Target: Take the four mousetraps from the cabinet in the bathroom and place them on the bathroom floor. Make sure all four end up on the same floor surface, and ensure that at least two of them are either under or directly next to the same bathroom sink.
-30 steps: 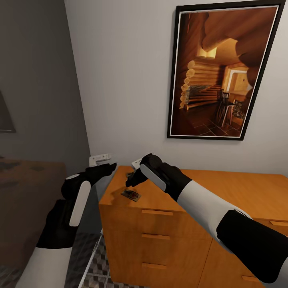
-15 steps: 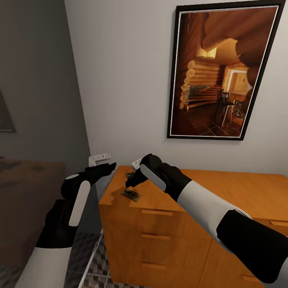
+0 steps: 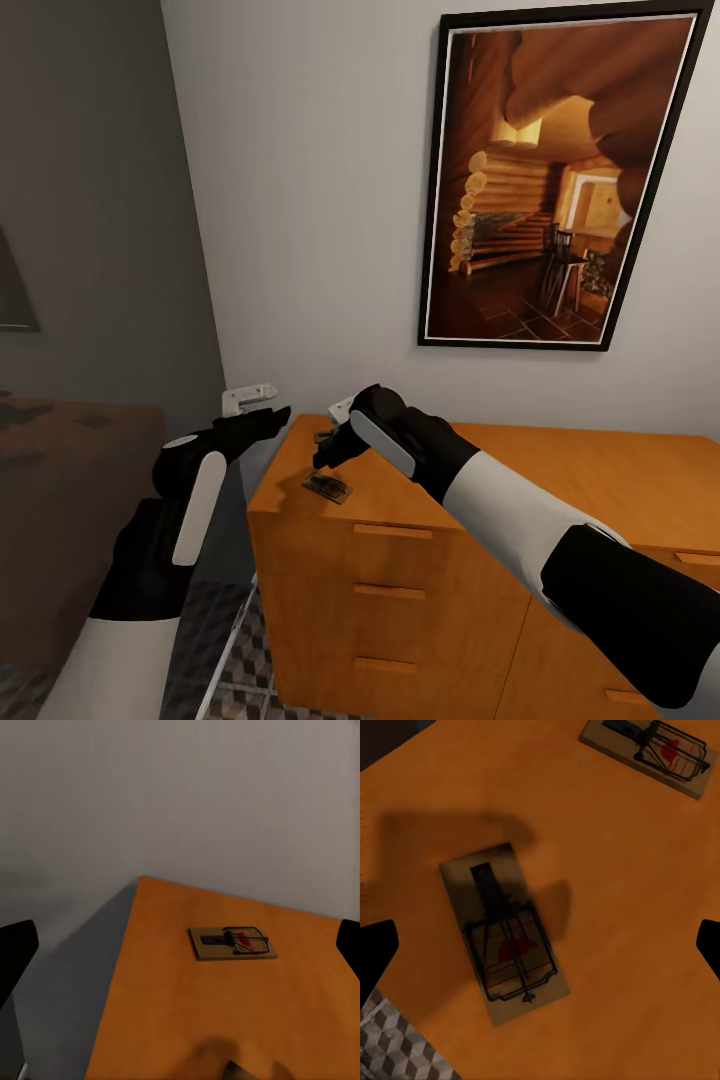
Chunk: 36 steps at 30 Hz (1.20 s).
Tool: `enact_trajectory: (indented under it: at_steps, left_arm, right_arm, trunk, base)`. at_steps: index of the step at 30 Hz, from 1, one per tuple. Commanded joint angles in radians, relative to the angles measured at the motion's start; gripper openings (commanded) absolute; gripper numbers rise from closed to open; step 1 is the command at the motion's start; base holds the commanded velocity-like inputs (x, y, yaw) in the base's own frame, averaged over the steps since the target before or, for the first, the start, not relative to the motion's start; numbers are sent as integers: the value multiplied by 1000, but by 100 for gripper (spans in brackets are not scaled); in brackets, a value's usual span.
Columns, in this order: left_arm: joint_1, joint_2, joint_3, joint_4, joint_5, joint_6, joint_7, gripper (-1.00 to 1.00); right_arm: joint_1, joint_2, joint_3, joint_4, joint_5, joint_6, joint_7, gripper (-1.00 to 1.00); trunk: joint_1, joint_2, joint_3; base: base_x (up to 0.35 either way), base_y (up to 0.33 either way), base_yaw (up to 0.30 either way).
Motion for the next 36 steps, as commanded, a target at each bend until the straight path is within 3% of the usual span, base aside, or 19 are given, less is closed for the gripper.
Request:
enact_trajectory:
  at_steps: [1, 36]
  left_arm:
    - [-1, 0, 0, -1, 11, 4, 9, 100]
    - [-1, -1, 0, -1, 11, 6, 9, 100]
  right_arm:
    - [-1, 0, 2, 0, -11, 2, -10, 100]
    - [-1, 0, 3, -1, -11, 2, -8, 100]
  trunk:
    - [0, -1, -1]
    - [0, -1, -1]
  base:
    - [0, 0, 0]
    - [0, 0, 0]
